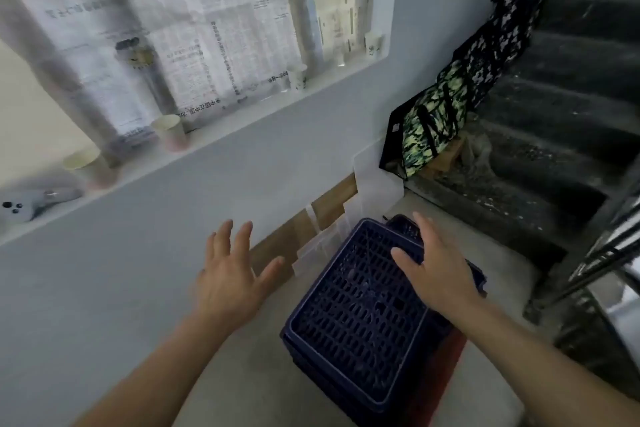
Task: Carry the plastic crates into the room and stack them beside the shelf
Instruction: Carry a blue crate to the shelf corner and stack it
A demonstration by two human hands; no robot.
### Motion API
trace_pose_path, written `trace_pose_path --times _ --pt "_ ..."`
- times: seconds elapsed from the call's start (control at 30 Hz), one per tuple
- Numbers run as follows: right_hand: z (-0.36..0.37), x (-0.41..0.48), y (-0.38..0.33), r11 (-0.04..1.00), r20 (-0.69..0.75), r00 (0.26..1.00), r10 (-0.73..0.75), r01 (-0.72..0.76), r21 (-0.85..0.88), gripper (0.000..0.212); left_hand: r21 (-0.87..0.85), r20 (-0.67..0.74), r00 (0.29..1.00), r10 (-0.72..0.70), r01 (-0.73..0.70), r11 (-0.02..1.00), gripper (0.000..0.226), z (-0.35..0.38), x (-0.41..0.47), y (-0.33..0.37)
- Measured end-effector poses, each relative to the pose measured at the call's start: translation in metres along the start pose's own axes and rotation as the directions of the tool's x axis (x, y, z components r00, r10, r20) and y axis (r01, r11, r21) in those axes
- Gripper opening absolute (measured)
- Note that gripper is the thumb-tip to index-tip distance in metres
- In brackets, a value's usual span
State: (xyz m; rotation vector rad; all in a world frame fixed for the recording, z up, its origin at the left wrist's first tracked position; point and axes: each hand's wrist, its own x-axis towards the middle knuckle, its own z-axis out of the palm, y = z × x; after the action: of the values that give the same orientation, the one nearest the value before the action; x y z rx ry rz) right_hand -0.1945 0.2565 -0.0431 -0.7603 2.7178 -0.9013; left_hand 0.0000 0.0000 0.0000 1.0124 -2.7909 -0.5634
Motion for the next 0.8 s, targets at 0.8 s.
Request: trace_pose_path --times 0.8 --pt "0.12 0.109 0.135 0.904 0.056 0.912 0.405 -0.391 -0.176 0.087 0.024 0.46 0.888 -0.015 0.005 1.0 0.09 0.226 0.166 -0.045"
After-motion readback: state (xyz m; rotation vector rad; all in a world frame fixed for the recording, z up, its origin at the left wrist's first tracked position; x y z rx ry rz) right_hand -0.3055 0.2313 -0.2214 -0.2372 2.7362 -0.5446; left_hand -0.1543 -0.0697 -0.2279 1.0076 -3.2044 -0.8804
